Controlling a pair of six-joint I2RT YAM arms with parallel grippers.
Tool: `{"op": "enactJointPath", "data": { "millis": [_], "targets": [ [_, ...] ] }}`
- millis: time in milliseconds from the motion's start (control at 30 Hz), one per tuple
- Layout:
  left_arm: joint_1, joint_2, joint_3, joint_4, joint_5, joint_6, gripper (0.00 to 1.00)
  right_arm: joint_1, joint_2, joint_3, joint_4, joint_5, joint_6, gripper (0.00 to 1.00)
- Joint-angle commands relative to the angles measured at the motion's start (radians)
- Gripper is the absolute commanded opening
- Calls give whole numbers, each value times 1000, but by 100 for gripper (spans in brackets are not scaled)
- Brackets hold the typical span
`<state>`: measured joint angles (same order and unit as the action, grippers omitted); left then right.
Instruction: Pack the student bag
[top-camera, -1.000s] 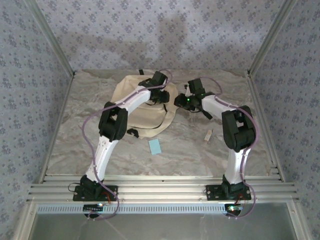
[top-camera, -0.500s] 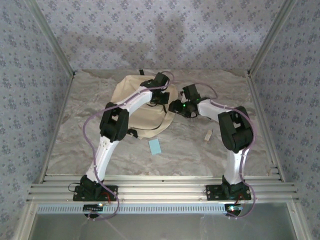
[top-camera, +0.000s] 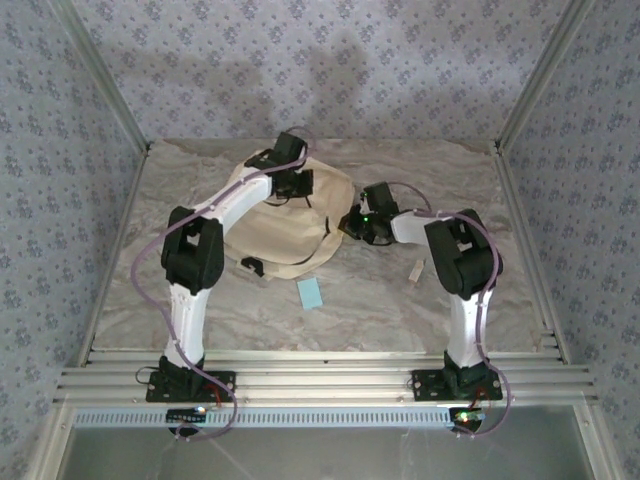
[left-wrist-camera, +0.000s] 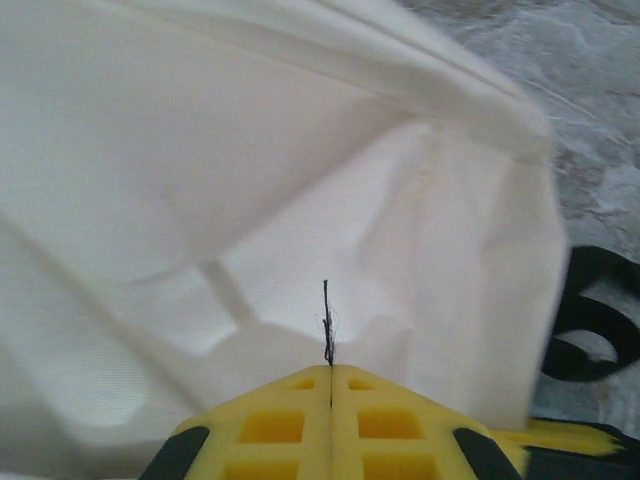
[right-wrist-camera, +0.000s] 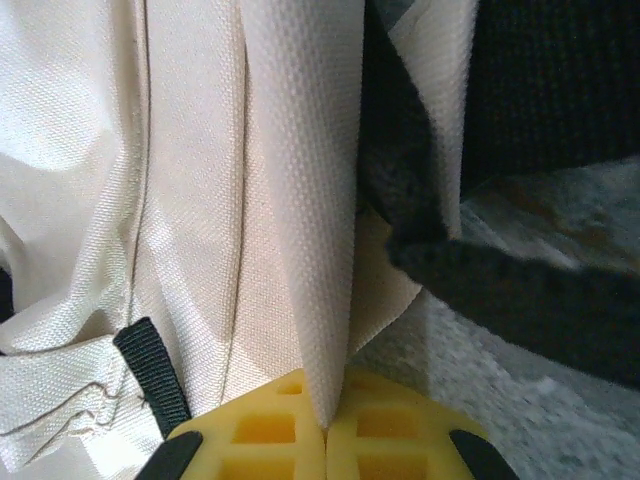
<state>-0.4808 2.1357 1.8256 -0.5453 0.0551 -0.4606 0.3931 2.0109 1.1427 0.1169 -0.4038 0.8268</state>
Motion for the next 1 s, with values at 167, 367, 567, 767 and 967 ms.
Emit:
{"op": "enactJointPath", "data": {
  "millis": [167, 367, 567, 767, 967],
  "targets": [
    [84, -43, -141, 149, -61, -20, 0, -61, -94, -66, -51, 44, -37, 0],
    [123, -69, -199, 221, -76, -44, 0, -79, -110, -60, -102, 69, -96, 0],
    [151, -104, -218, 241, -85, -50, 0, -124, -106, -16, -170, 85, -182, 0],
    [119, -115, -219, 254, 25, -106, 0, -122, -51, 160, -283, 48, -263, 0],
    [58, -143, -232, 290, 115, -227, 47, -105, -115, 181, -347, 87, -284, 43]
  ]
}}
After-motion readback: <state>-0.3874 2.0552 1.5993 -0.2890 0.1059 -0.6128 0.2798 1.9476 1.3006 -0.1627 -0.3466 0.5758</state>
